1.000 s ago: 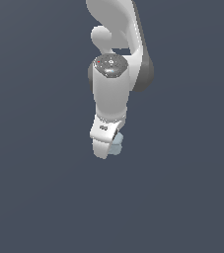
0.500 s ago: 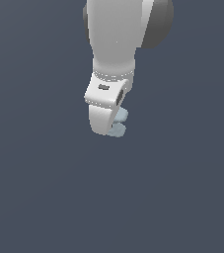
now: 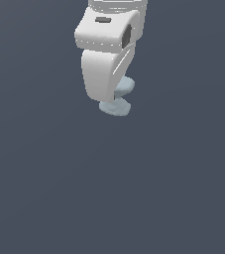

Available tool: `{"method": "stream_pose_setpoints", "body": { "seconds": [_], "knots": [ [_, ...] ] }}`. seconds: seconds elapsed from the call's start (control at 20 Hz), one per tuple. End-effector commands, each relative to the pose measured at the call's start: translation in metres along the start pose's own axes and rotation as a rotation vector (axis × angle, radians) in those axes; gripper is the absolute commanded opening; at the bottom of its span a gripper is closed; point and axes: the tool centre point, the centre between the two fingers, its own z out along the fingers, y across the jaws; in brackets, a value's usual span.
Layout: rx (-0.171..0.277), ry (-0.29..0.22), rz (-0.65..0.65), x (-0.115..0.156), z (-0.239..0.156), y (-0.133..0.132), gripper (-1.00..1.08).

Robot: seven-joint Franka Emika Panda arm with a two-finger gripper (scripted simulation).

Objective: Pick up the object and move it to a goal position.

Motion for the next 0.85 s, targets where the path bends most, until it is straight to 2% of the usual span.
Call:
{"method": "stream_pose_setpoints", "body": {
  "seconds": [0.0,0.4,0.8],
  "knots": [
    [0.002,0.000,0.001,0.000,-0.017,0.000,-1.00],
    [0.001,-0.001,0.002,0.002,-0.049,0.001,-1.00],
    [0.001,-0.001,0.002,0.002,-0.056,0.002,-1.00]
  ]
}}
